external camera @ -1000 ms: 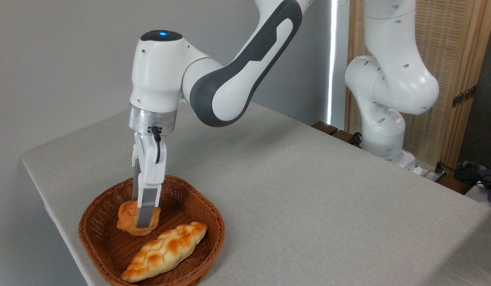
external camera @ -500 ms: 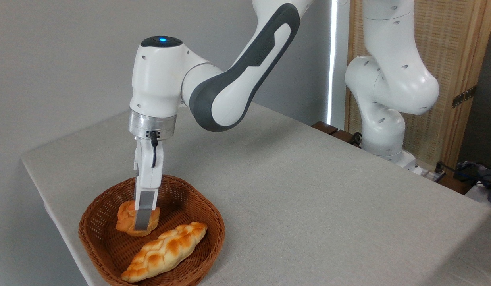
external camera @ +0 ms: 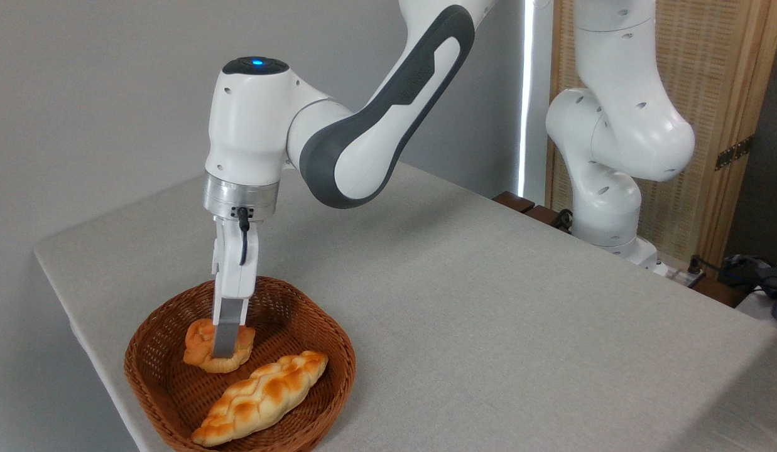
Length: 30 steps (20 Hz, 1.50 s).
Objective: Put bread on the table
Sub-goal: 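Close the gripper fingers around the round orange bun, then lift the bun out of the basket and carry it beside the basket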
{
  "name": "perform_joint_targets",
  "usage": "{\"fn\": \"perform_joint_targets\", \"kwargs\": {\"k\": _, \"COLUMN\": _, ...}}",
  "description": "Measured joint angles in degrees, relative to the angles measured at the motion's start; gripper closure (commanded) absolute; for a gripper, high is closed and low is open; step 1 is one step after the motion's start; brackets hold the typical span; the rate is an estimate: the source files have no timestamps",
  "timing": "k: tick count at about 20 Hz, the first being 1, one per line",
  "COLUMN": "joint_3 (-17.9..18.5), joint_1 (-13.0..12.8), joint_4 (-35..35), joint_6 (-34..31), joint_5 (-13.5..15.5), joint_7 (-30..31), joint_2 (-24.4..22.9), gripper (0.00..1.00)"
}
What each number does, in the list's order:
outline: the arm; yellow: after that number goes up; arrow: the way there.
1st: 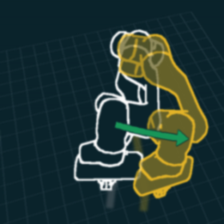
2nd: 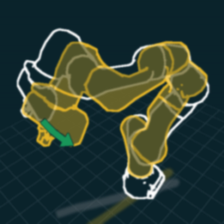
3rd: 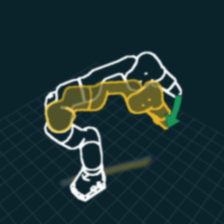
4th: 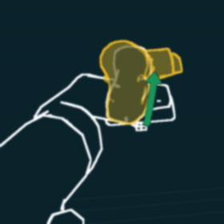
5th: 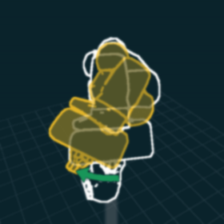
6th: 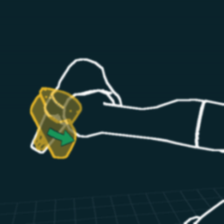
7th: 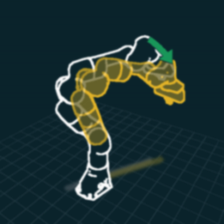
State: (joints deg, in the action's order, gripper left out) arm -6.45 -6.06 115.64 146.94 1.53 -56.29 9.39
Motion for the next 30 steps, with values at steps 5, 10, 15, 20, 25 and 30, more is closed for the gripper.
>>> {"fn": "perform_joint_targets", "kwargs": {"k": 5, "joint_3": 0.0, "joint_1": 0.0, "joint_4": -0.1, "joint_6": 0.0, "joint_5": 0.0, "joint_7": 0.0, "joint_2": 0.0, "gripper": 0.46}}
{"fn": "perform_joint_targets", "kwargs": {"k": 10, "joint_3": 0.0, "joint_1": 0.1, "joint_4": -0.5, "joint_6": -0.3, "joint_5": 1.3, "joint_7": 1.2, "joint_2": -1.5, "gripper": 0.46}}
{"fn": "perform_joint_targets", "kwargs": {"k": 15, "joint_3": 0.1, "joint_1": 0.8, "joint_4": -1.4, "joint_6": -10.6, "joint_5": 7.1, "joint_7": 1.7, "joint_2": -8.1, "gripper": 0.41}}
{"fn": "perform_joint_targets", "kwargs": {"k": 20, "joint_3": 1.4, "joint_1": 1.0, "joint_4": -1.6, "joint_6": -26.3, "joint_5": 9.6, "joint_7": 4.4, "joint_2": -18.6, "gripper": 0.43}}
{"fn": "perform_joint_targets", "kwargs": {"k": 25, "joint_3": 1.8, "joint_1": 0.6, "joint_4": -0.6, "joint_6": -41.0, "joint_5": 9.6, "joint_7": 5.7, "joint_2": -23.8, "gripper": 0.43}}
{"fn": "perform_joint_targets", "kwargs": {"k": 30, "joint_3": 1.8, "joint_1": -2.0, "joint_4": 4.1, "joint_6": -39.8, "joint_5": 9.6, "joint_7": 7.0, "joint_2": -22.7, "gripper": 0.43}}
